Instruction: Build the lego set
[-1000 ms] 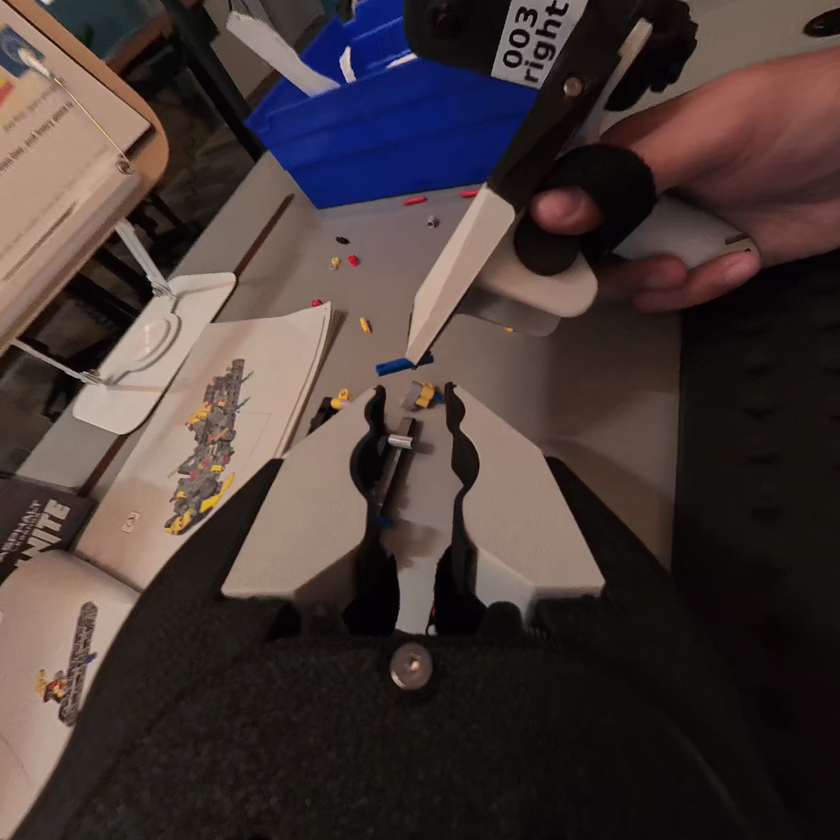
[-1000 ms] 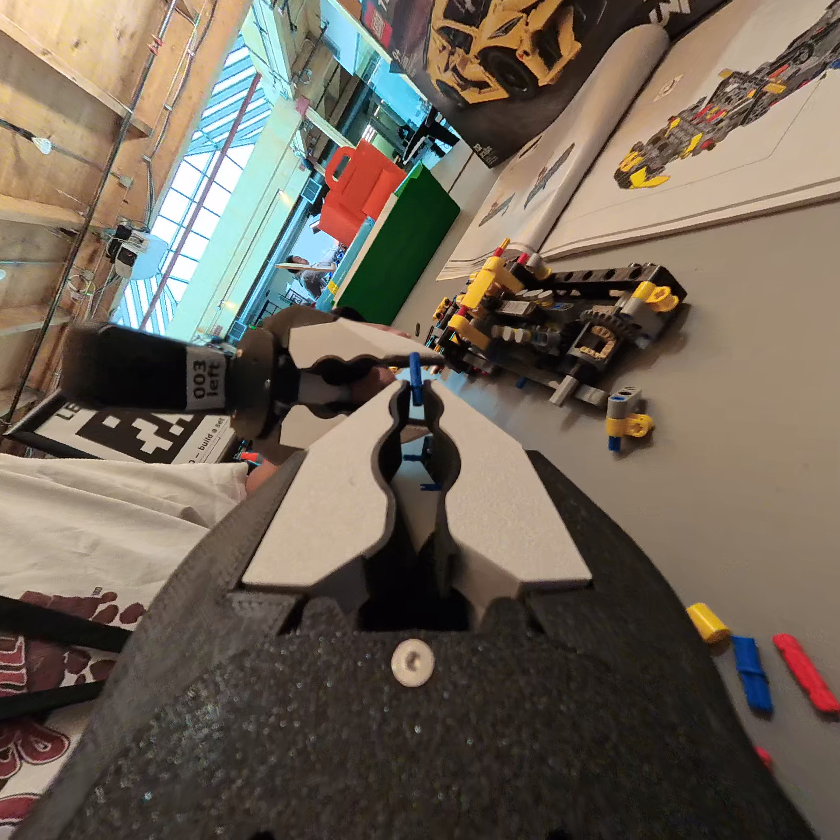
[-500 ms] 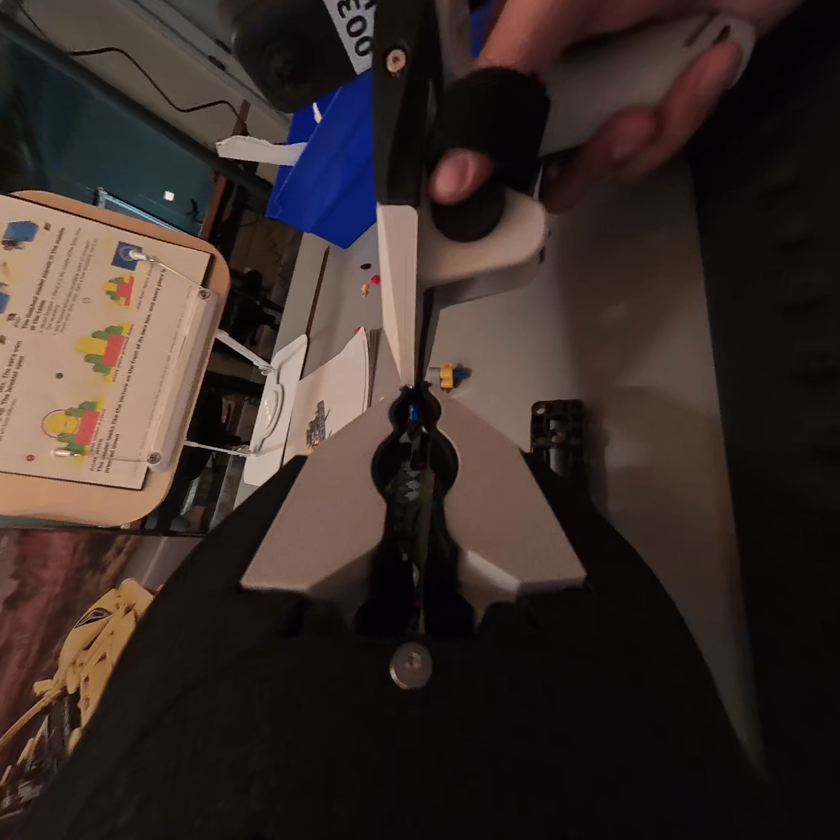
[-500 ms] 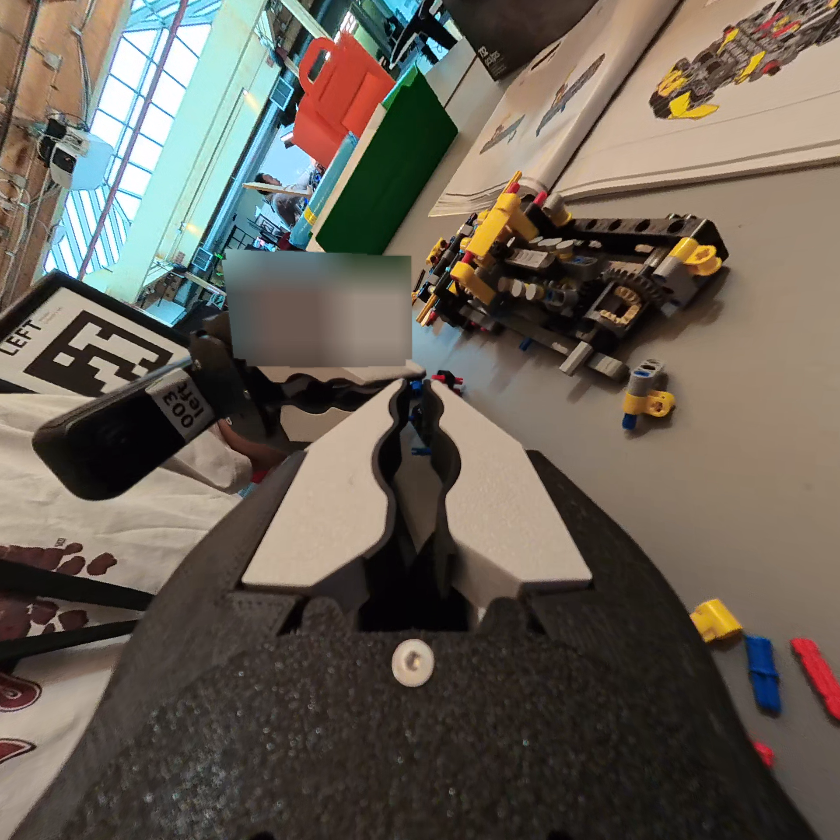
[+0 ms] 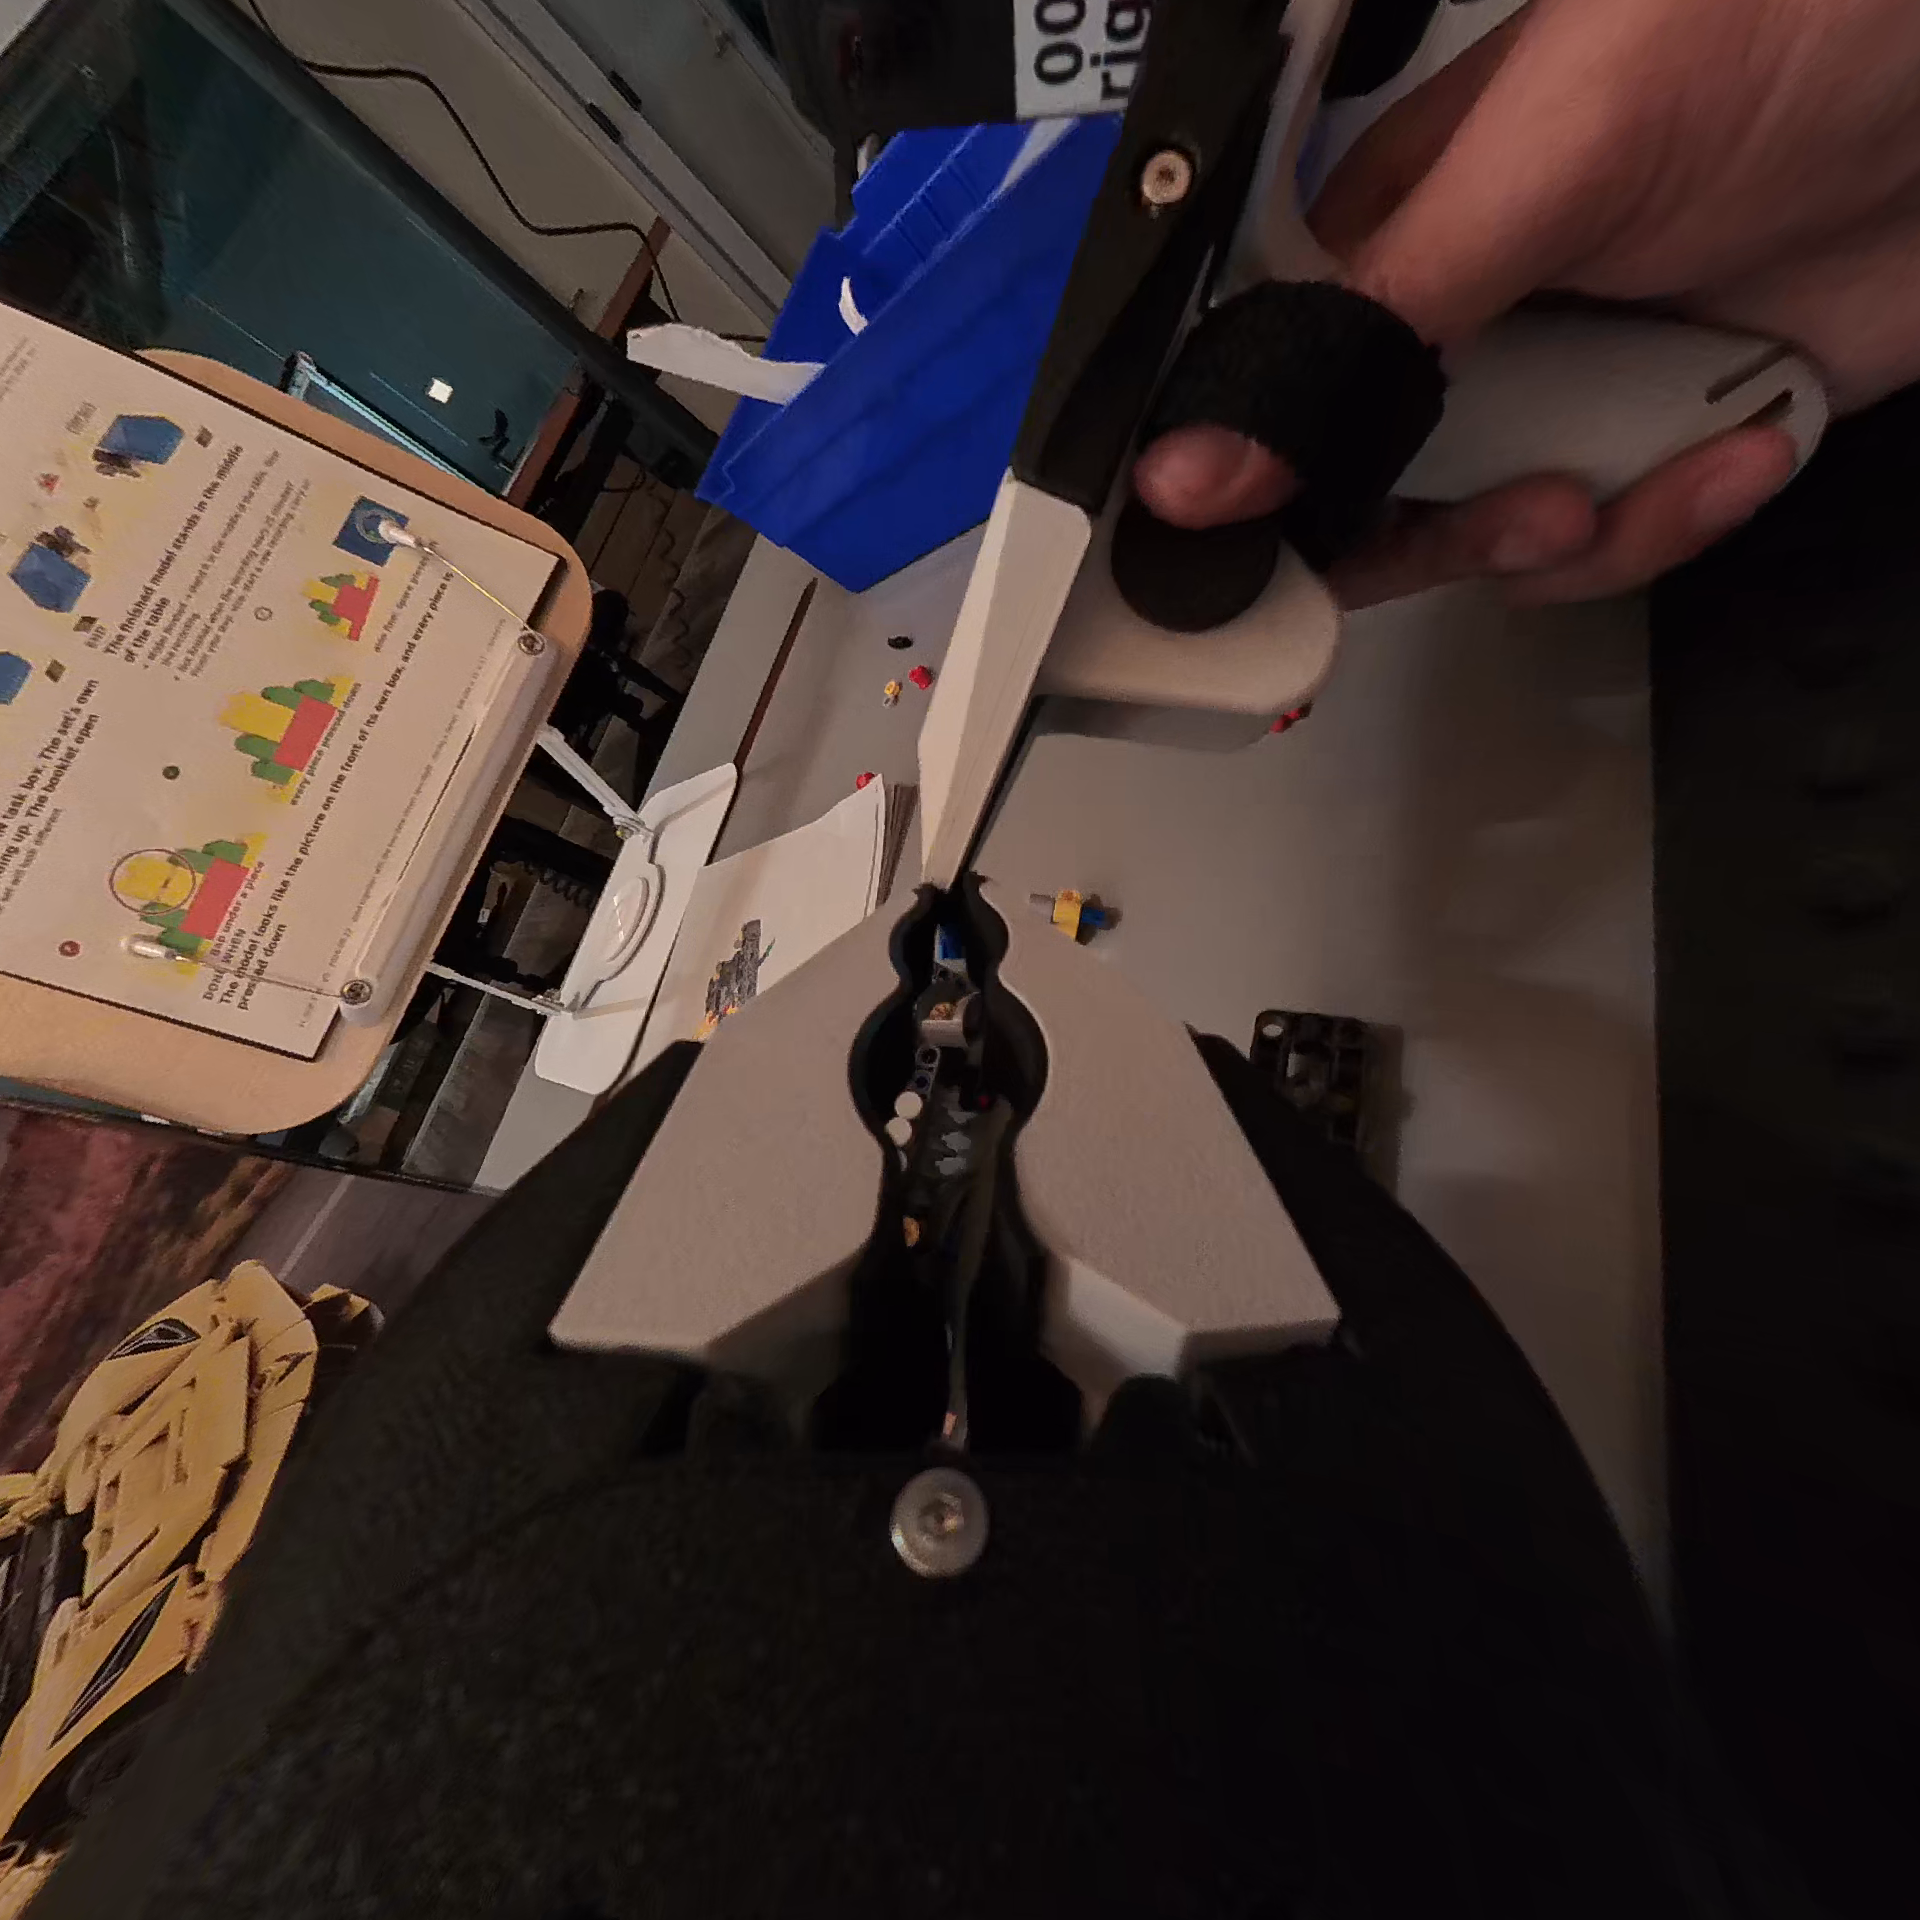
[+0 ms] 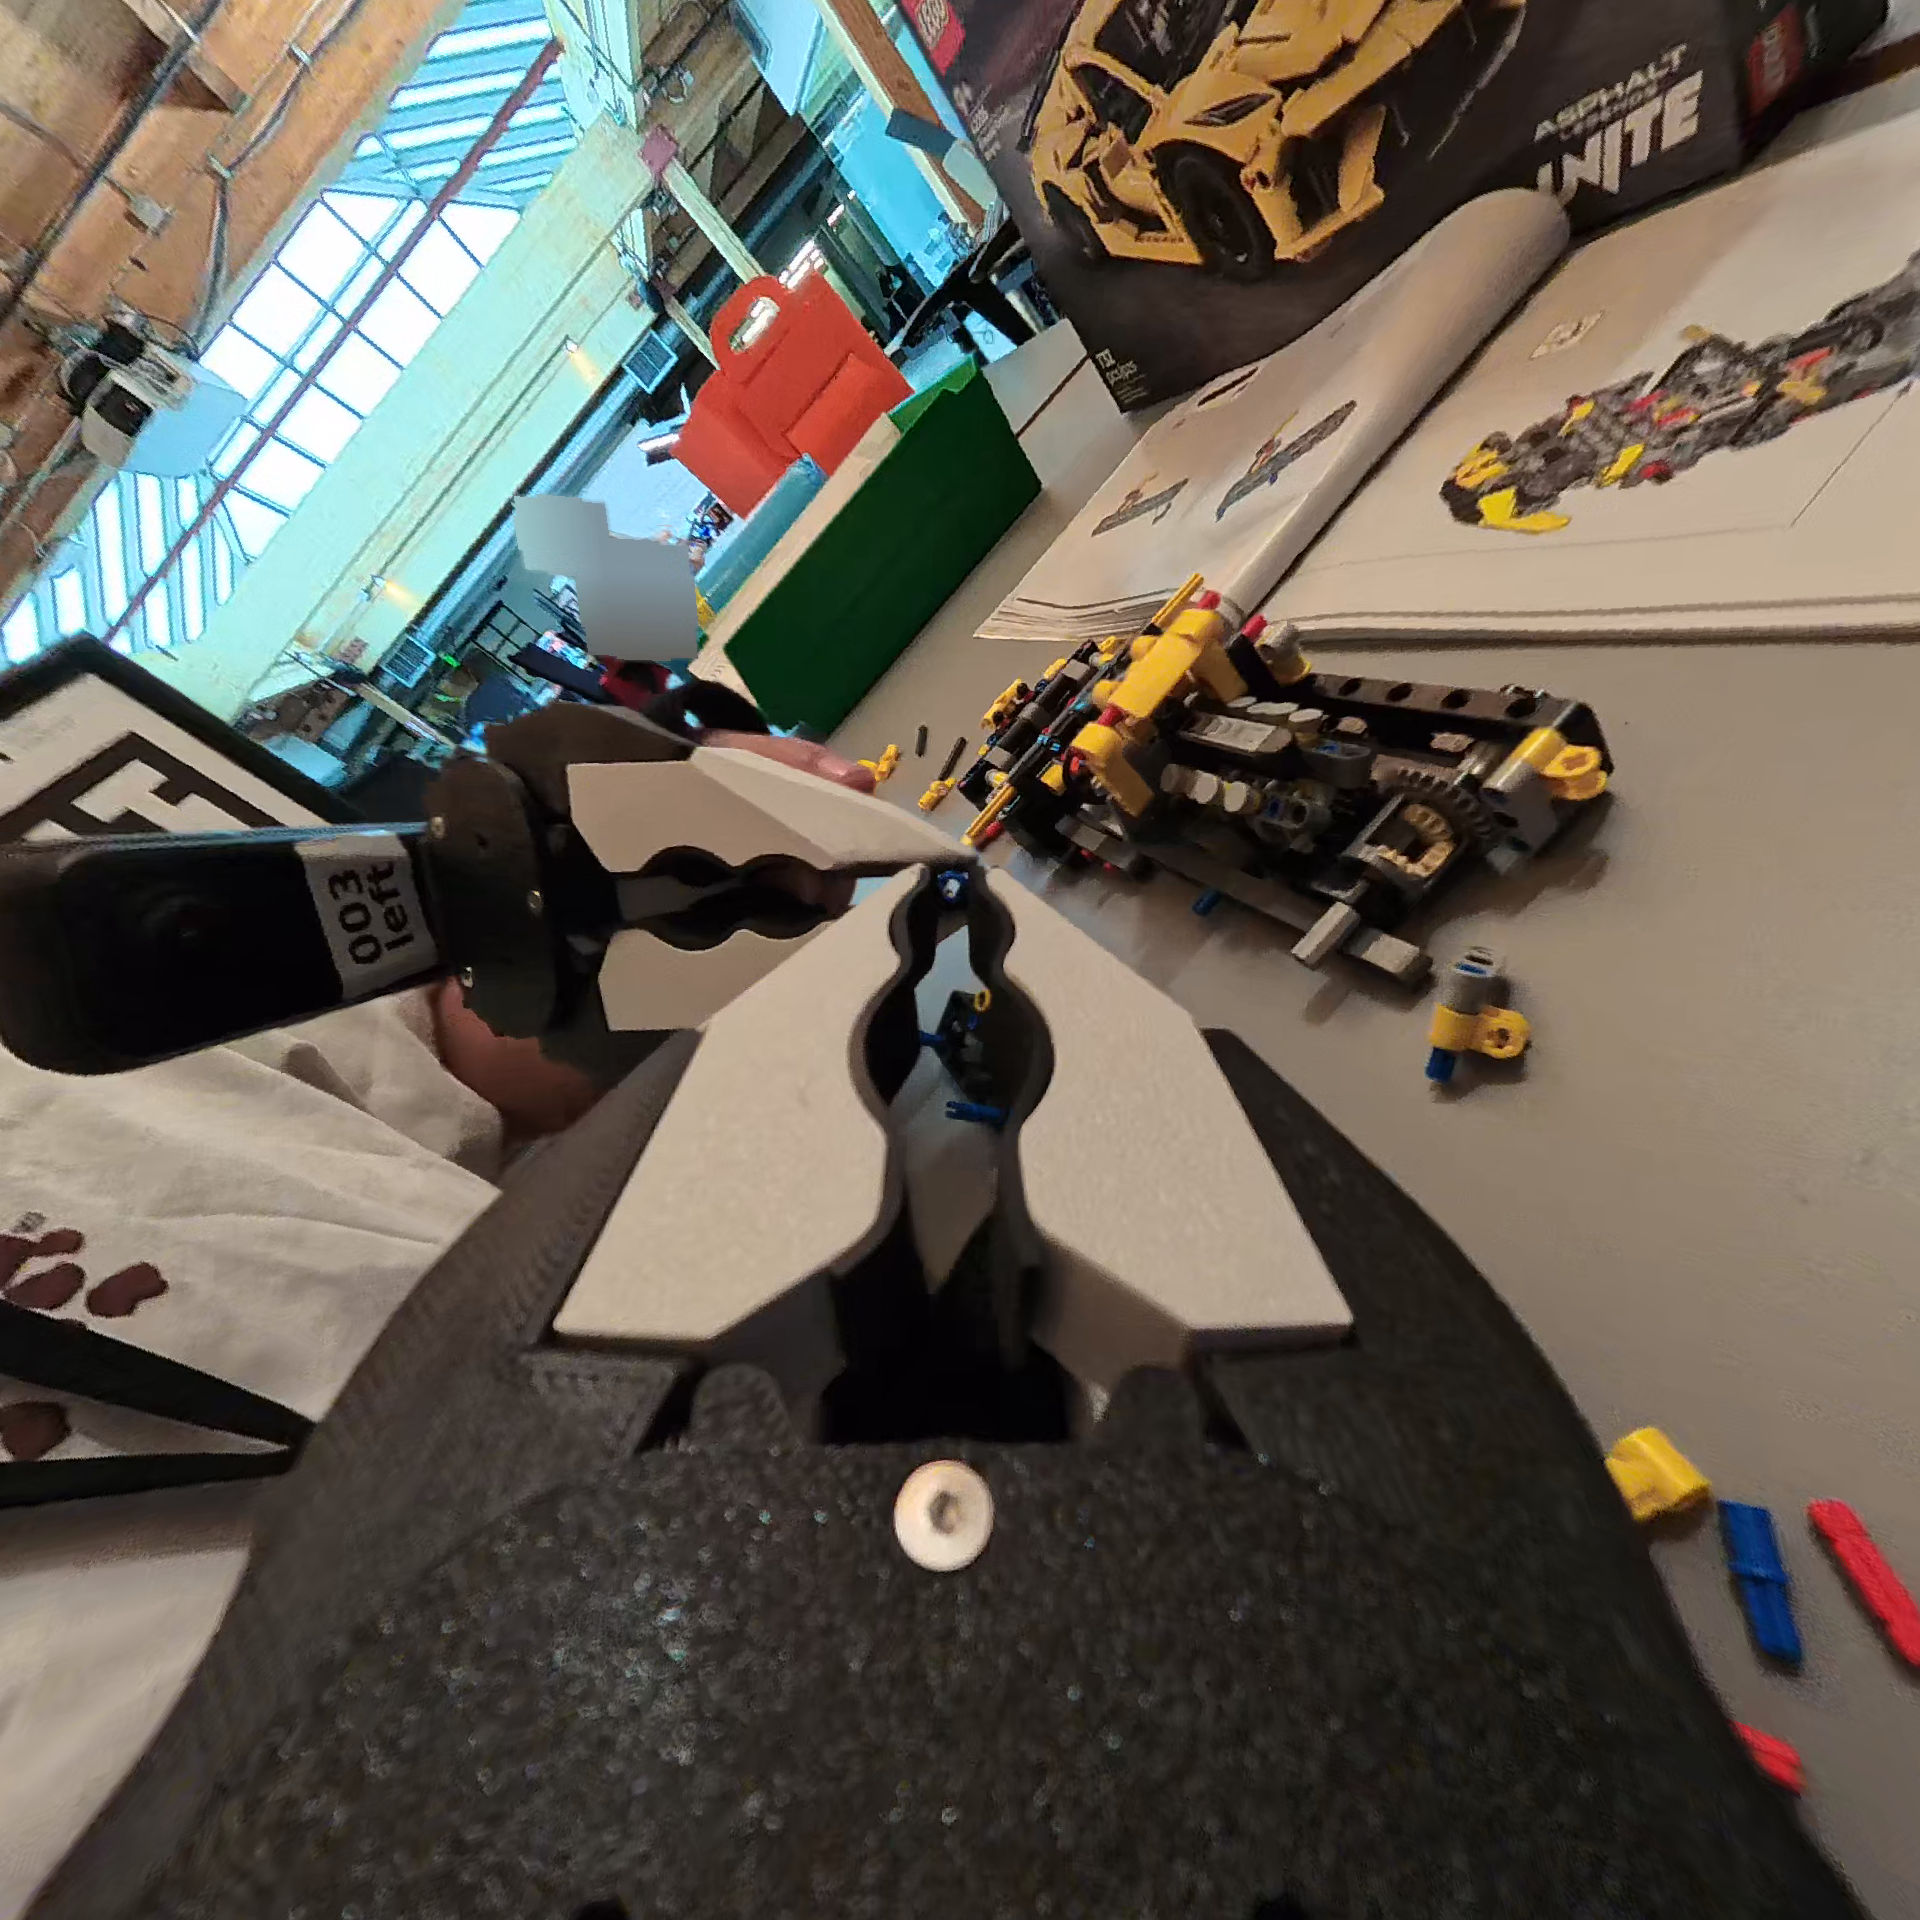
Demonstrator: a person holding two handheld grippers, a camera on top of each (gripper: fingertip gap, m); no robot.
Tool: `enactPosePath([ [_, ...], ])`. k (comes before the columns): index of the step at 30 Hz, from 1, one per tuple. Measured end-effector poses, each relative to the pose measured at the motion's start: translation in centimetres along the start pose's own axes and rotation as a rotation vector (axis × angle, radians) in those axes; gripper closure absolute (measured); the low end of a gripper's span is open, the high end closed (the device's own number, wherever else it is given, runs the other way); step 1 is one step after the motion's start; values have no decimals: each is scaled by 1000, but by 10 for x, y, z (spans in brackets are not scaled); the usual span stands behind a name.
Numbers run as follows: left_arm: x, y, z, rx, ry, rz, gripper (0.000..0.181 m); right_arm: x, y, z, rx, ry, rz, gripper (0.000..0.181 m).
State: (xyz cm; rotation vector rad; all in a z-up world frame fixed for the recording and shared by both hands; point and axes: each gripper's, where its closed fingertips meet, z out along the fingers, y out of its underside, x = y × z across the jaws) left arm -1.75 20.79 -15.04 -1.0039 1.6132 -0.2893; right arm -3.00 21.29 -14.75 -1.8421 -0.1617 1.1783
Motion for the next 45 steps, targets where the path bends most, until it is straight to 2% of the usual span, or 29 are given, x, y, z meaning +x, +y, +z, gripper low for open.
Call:
enactPosePath([
  [2,0,9,2,-64,39,-2,173,6,-1,-4,3,69,-49,177],
  [3,-3,21,4,-134,62,5,150,12,-3,-8,14,124,-79,178],
  [5,-18,34,3,-193,129,24,144,21,-5,-17,27,216,-128,177],
  [7,-25,33,2,-201,300,-43,141,28,-8,-24,52,278,-153,177],
  [10,-29,41,14,-384,563,-159,135,35,-11,-29,67,303,-141,177],
  [13,-31,57,37,-562,667,-95,122,38,-11,-32,65,310,-142,177],
  [15,-30,77,52,-671,712,-42,116,38,-12,-35,76,310,-145,177],
  [17,-18,91,56,-769,808,-101,102,36,-13,-38,94,293,-136,177],
  [19,-8,97,56,-830,892,-181,96,34,-13,-38,98,280,-128,177],
  [23,4,105,58,-880,931,-205,93,32,-13,-38,97,256,-122,177],
  [28,8,111,60,-913,894,-128,98,31,-14,-39,110,229,-99,177],
  [30,7,112,60,-913,871,-113,107,31,-16,-41,124,223,-88,177],
  [34,7,110,50,-862,822,-47,110,31,-23,-48,173,219,-66,177],
  [36,-1,101,46,-796,735,-28,110,33,-28,-54,210,233,-60,177],
  [41,-40,58,25,-548,460,-48,110,31,-47,-61,304,282,-133,177],
  [45,-79,27,-4,-367,266,-189,110,1,-62,-38,345,248,-328,177],
])
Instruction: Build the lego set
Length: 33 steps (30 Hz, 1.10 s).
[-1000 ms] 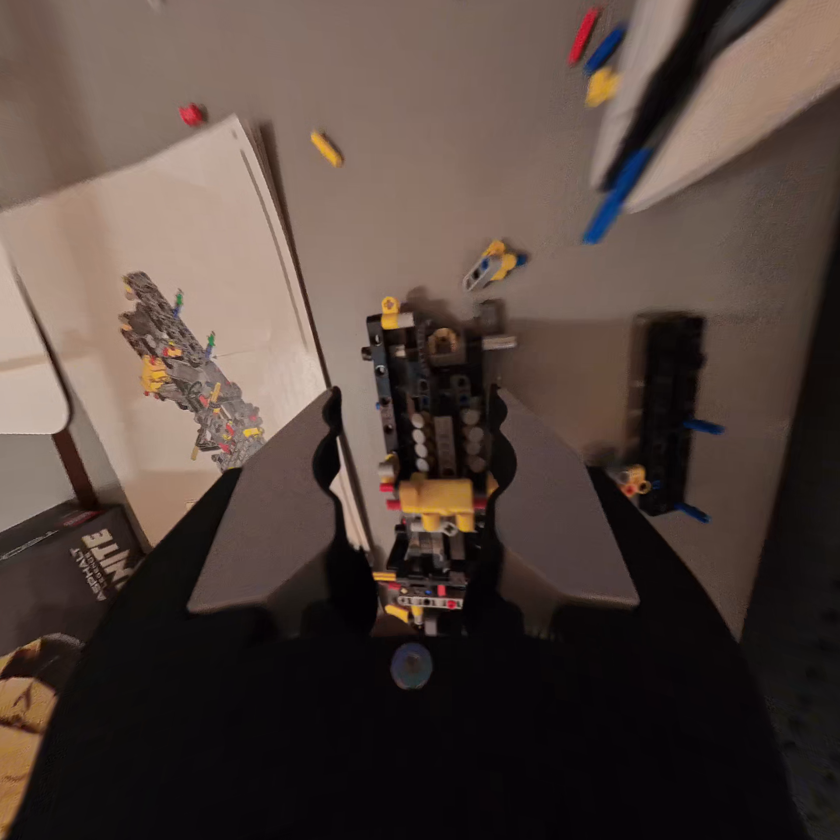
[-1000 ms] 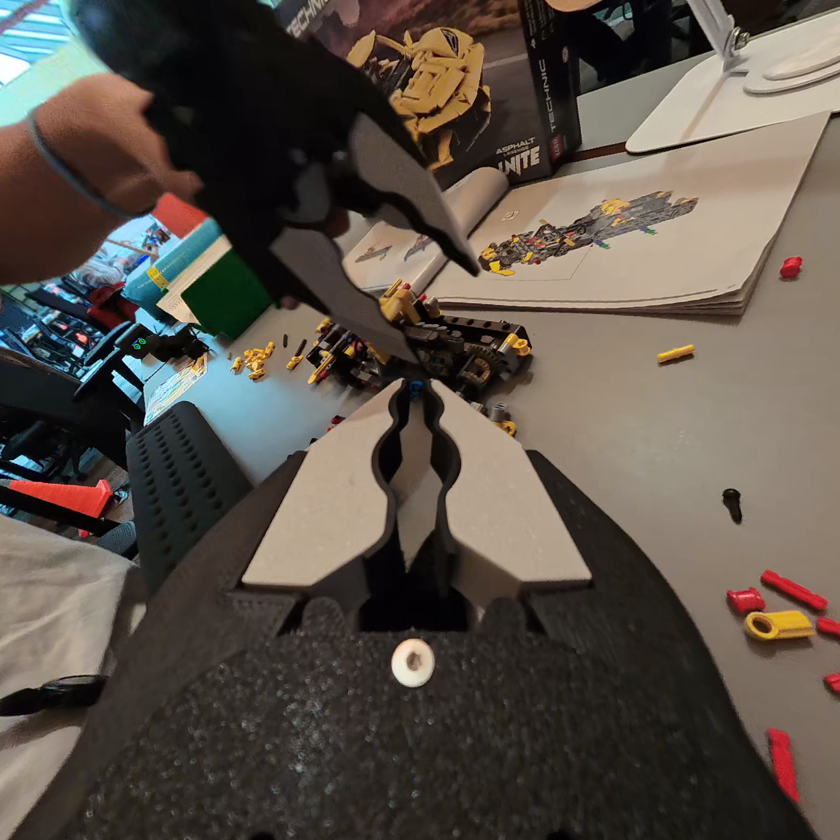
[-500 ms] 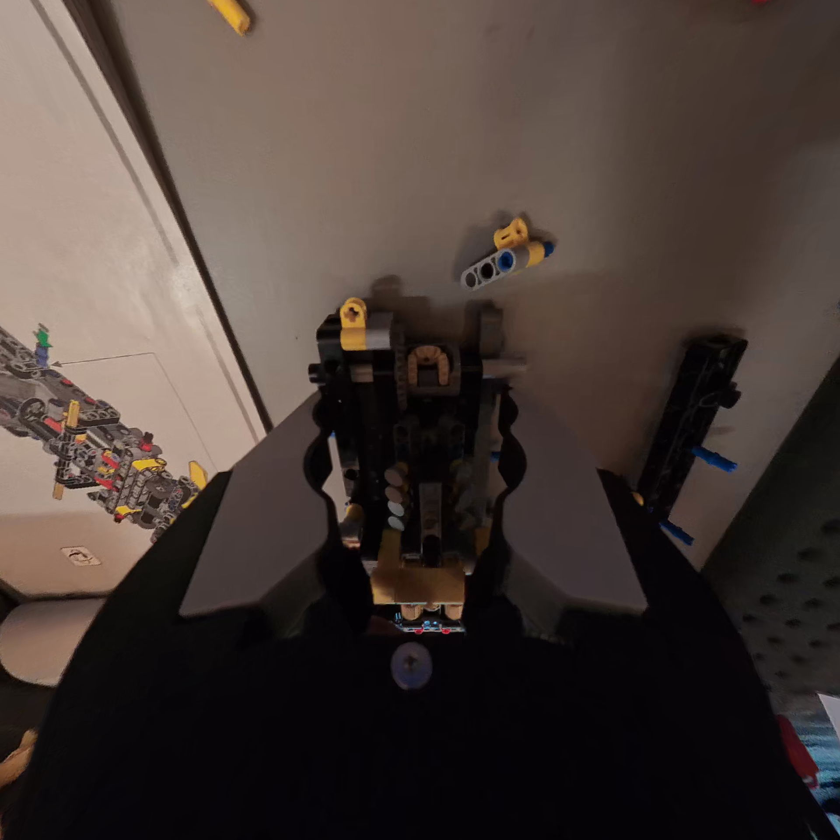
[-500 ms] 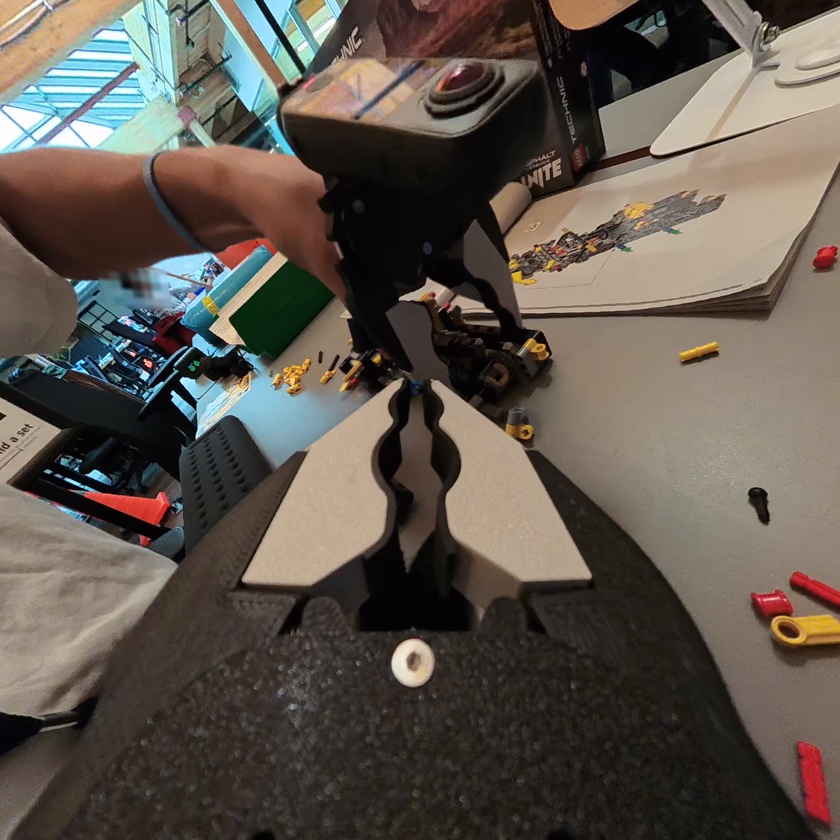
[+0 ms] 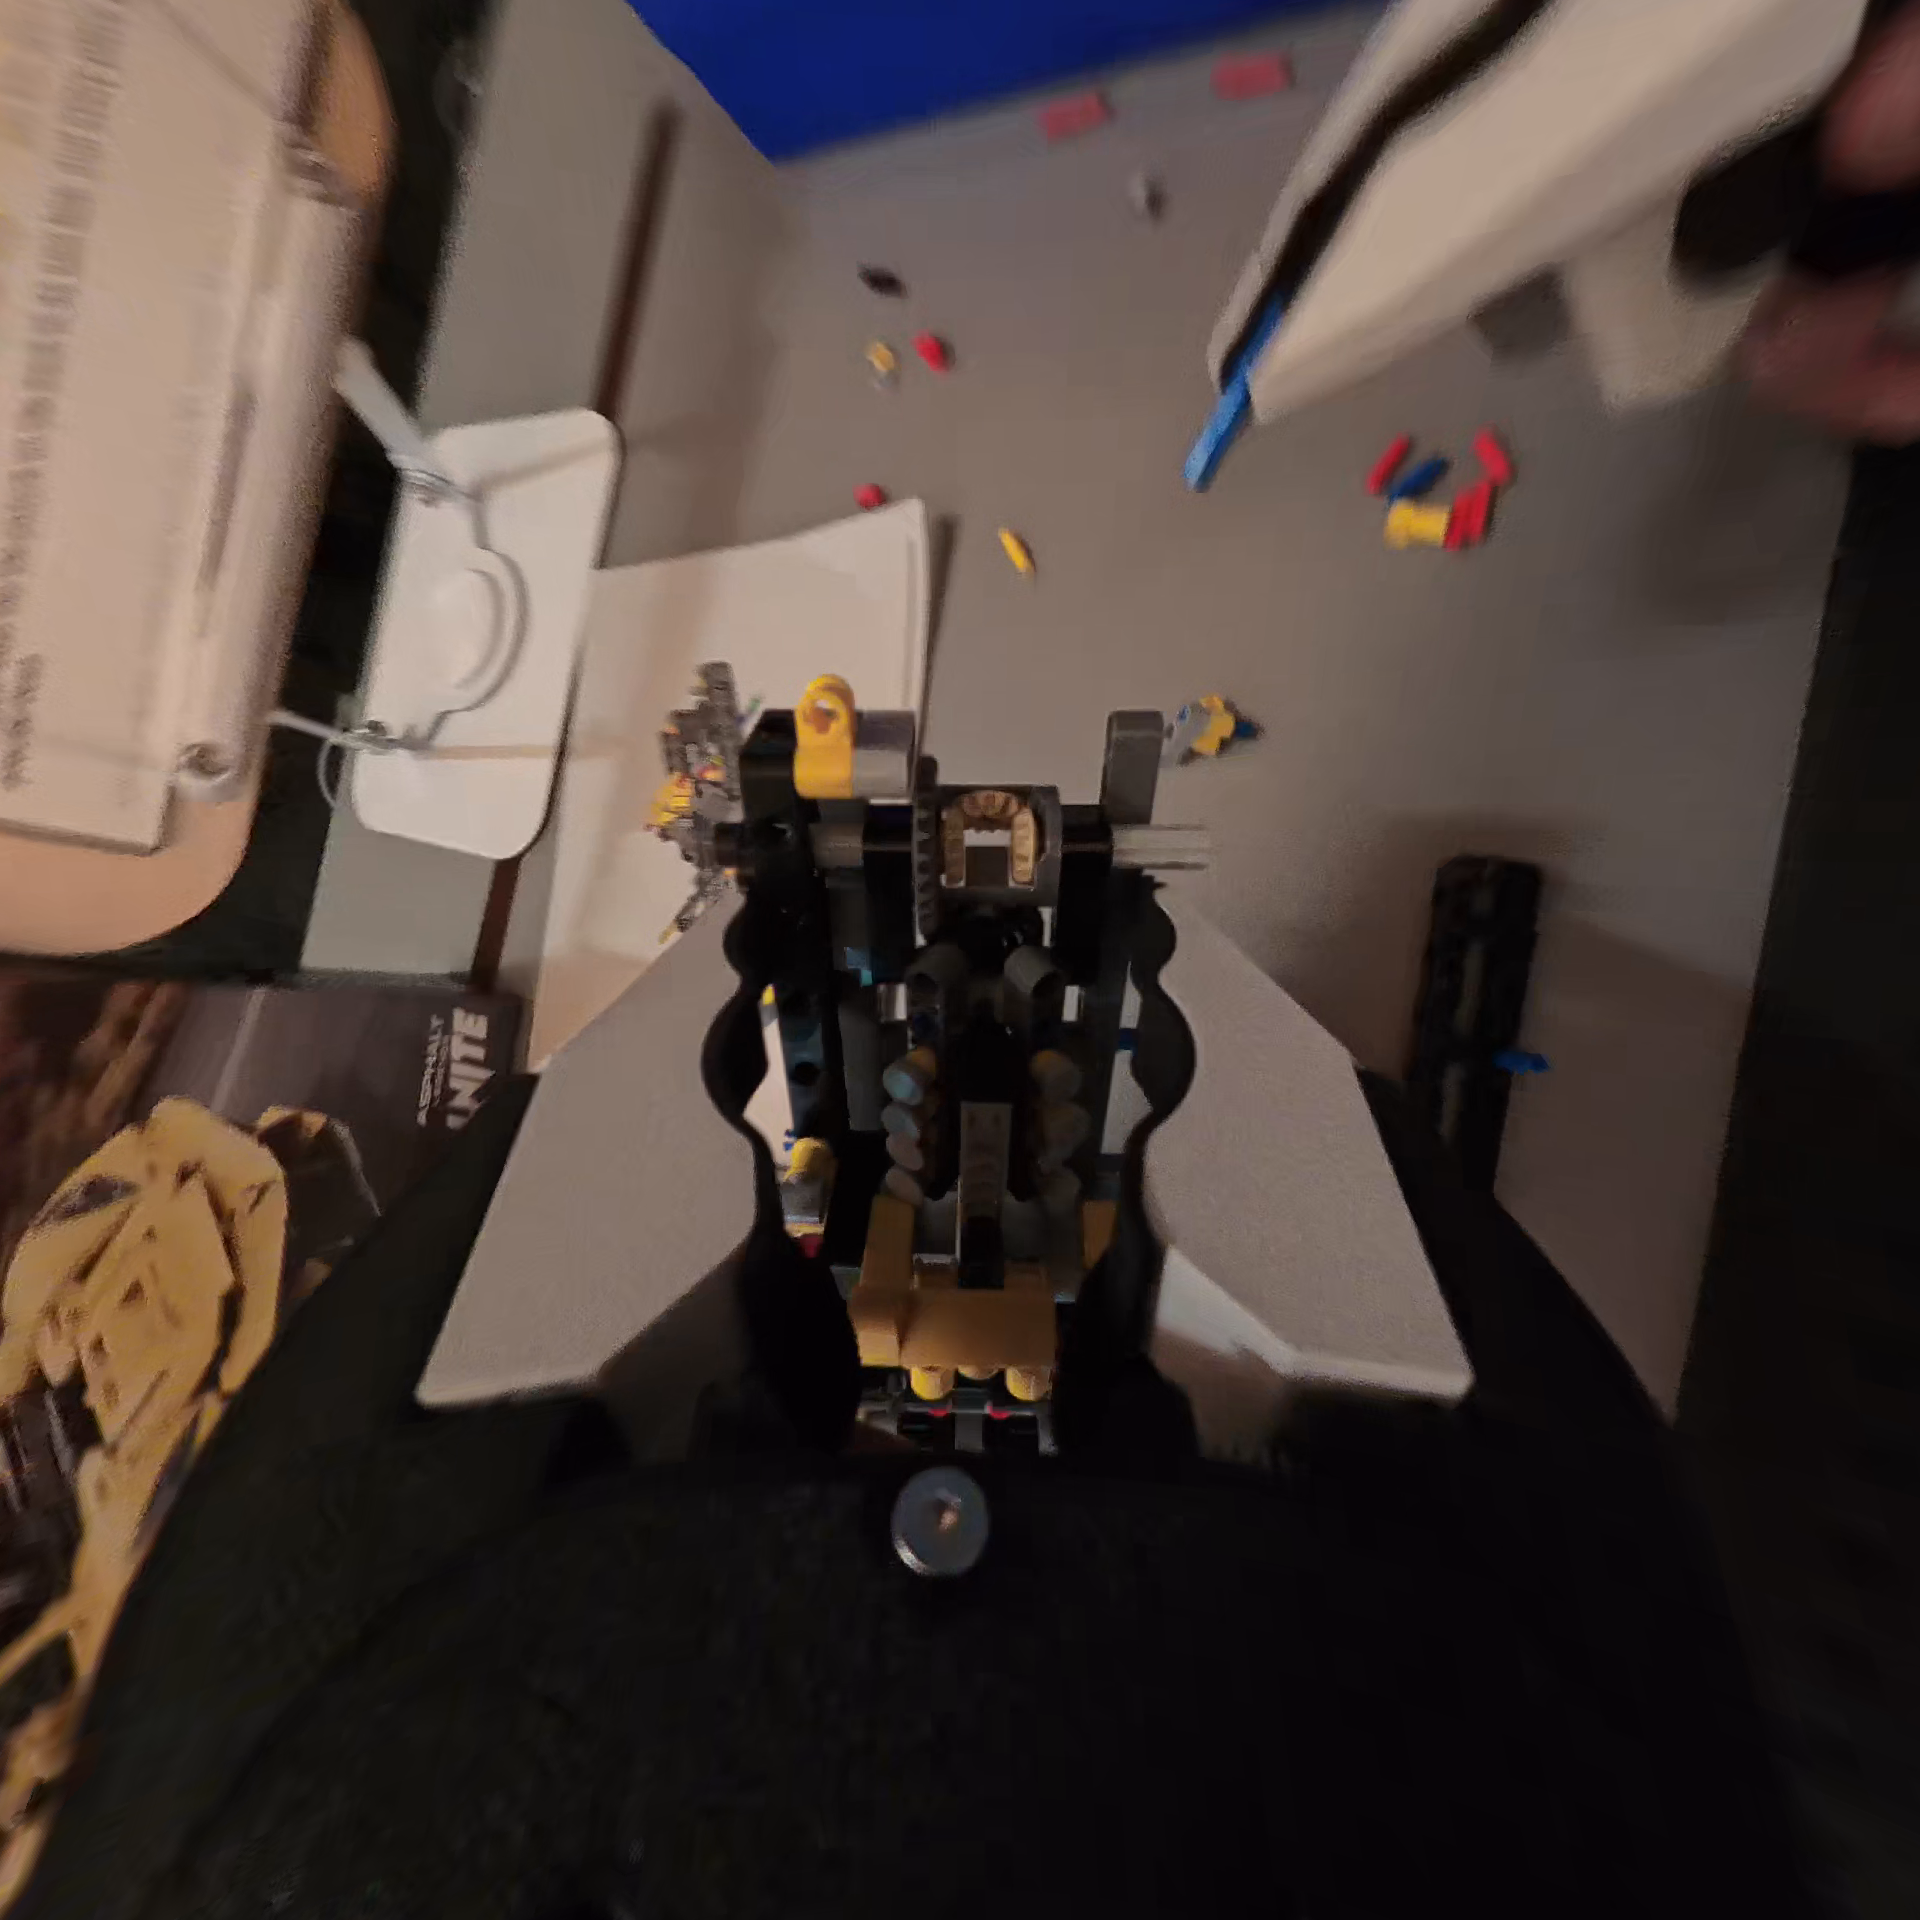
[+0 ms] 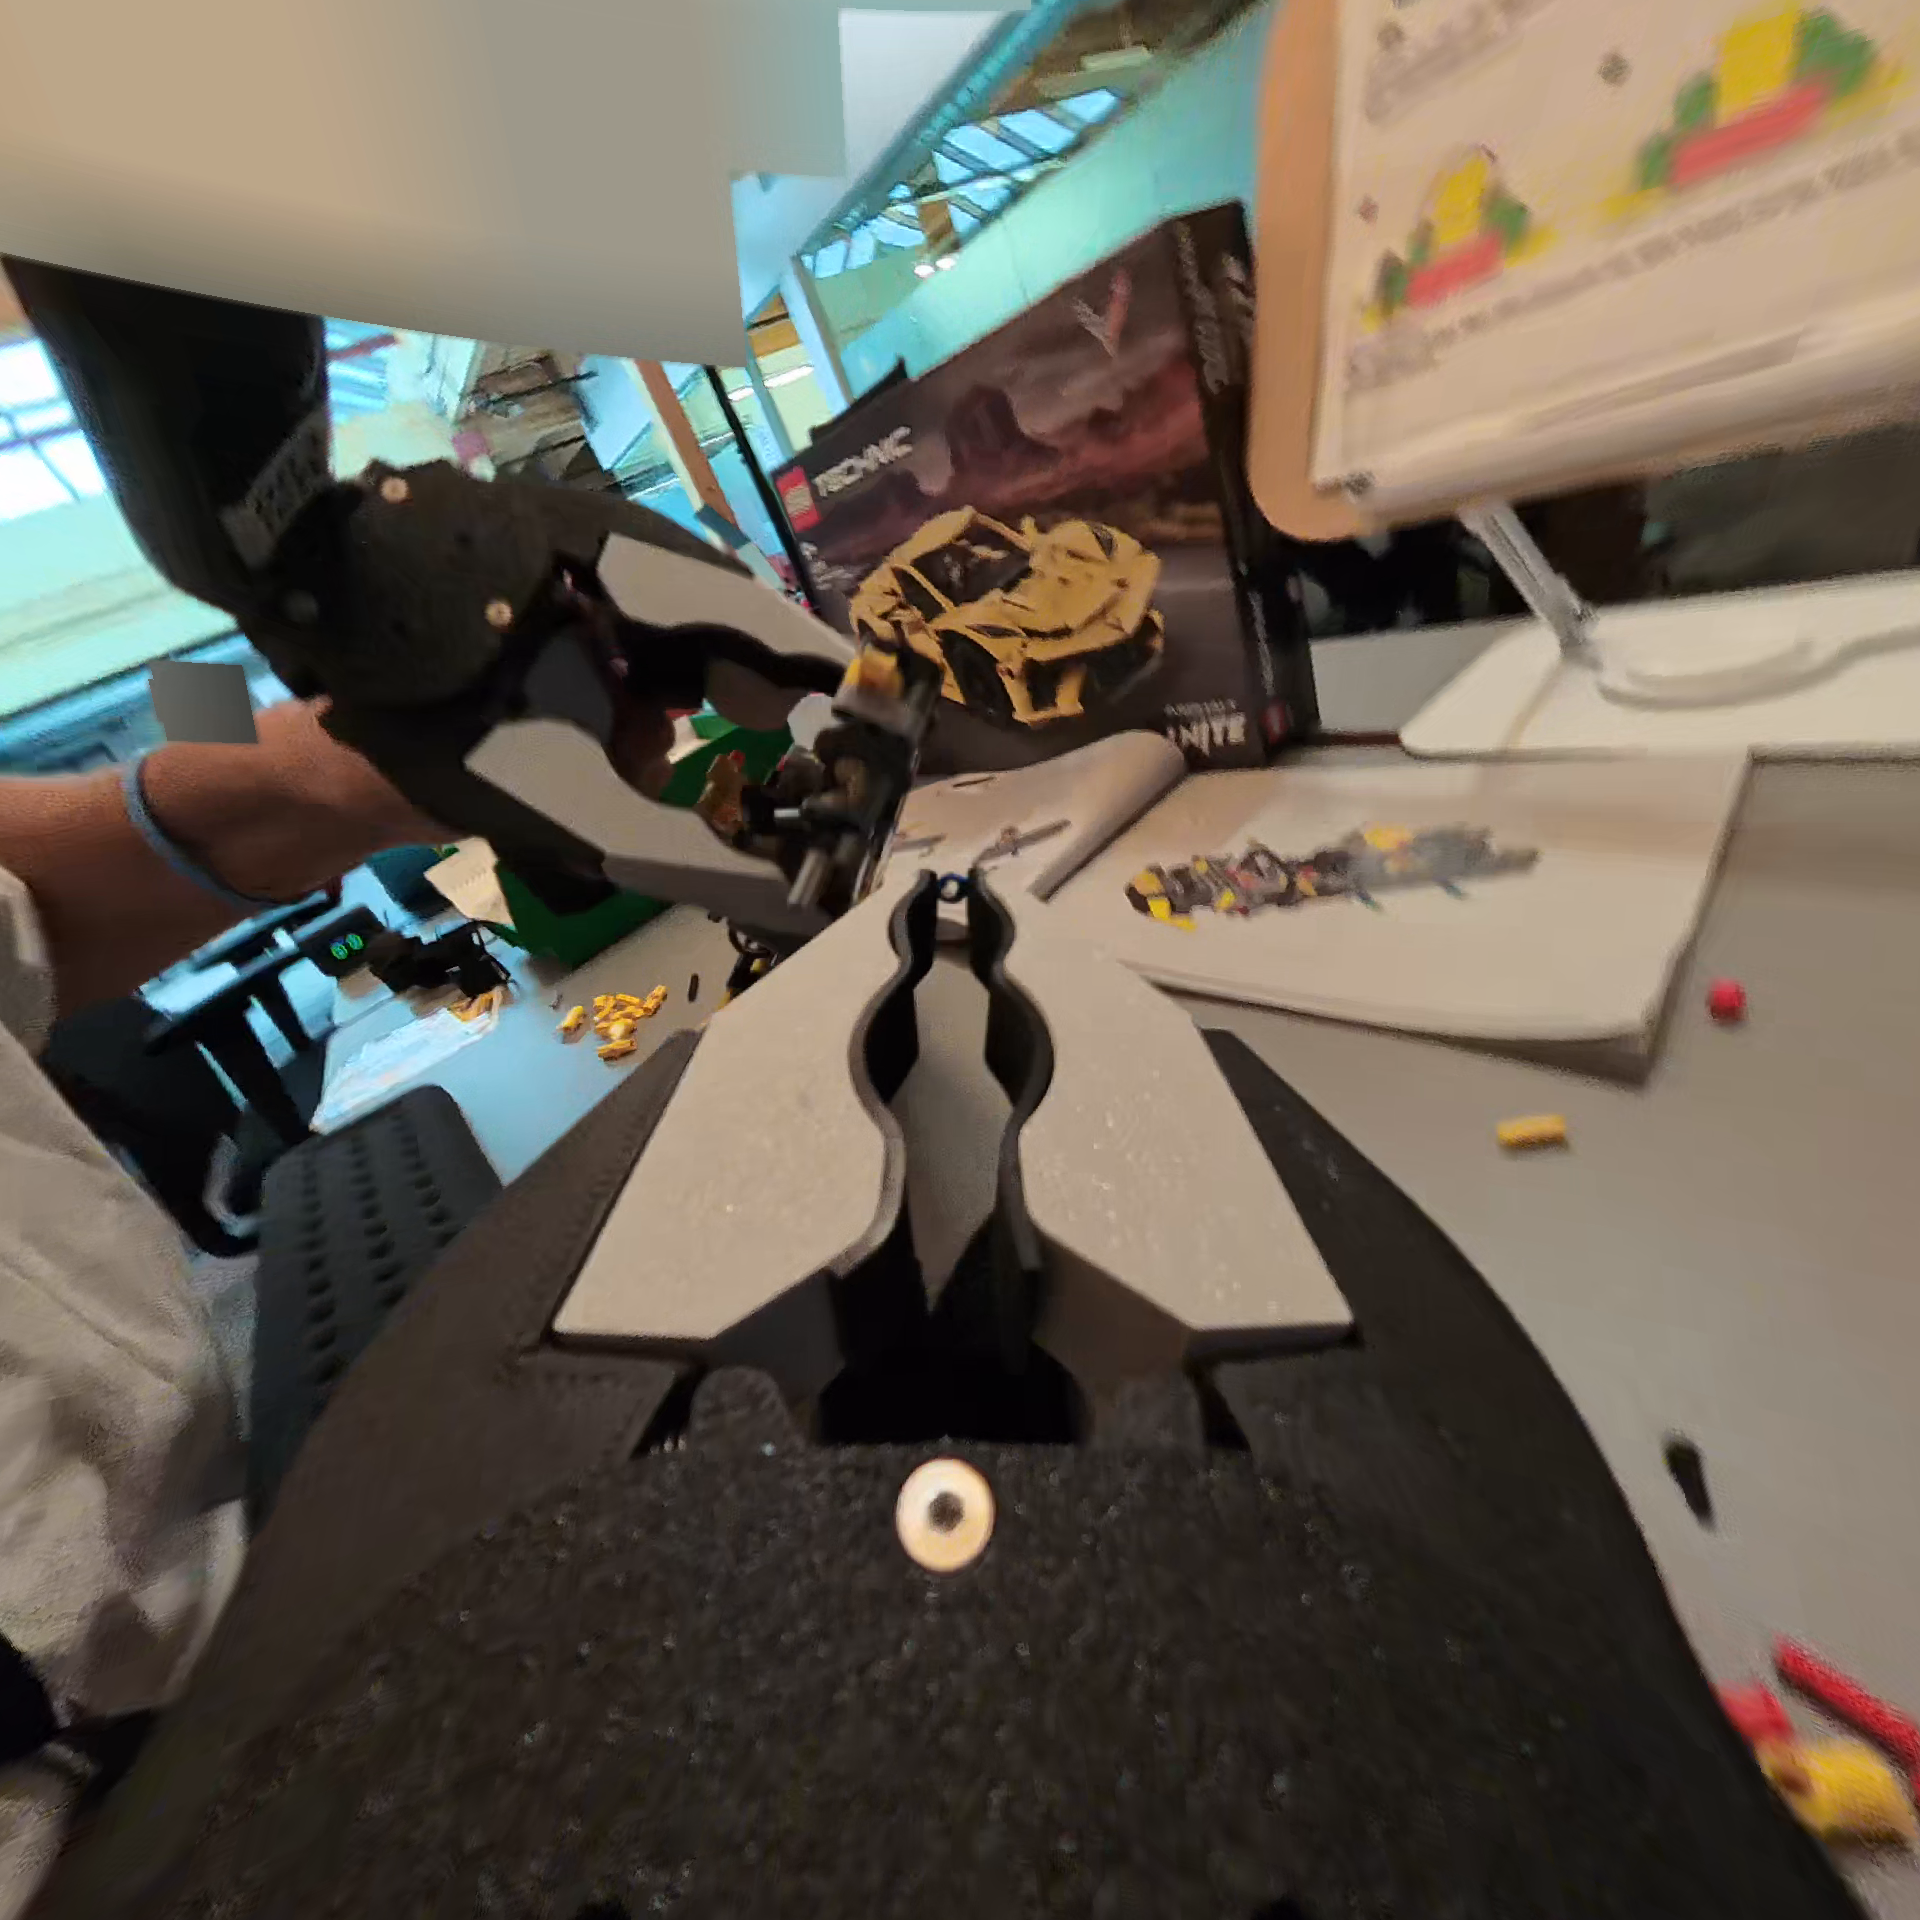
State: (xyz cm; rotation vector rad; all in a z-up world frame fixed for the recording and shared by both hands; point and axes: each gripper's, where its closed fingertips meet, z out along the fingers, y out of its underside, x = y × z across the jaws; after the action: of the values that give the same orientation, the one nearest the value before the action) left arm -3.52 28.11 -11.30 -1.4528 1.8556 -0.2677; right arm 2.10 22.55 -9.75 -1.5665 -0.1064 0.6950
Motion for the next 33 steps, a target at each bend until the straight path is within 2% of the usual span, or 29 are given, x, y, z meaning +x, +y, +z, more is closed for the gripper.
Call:
enactPosePath([
  [4,-25,-5,-34,162,-60,-230,111,-41,-18,33,111,-46,-225,177],
  [8,-46,-2,-55,334,-82,-435,111,-67,-37,60,166,-18,-426,177],
  [14,-60,4,-77,541,-83,-624,111,-83,-68,88,208,9,-514,177],
  [21,-63,12,-84,605,-110,-709,112,-100,-64,109,175,-7,-543,177],
  [33,-58,11,-87,599,-135,-692,112,-105,-67,106,211,-13,-502,177],
])
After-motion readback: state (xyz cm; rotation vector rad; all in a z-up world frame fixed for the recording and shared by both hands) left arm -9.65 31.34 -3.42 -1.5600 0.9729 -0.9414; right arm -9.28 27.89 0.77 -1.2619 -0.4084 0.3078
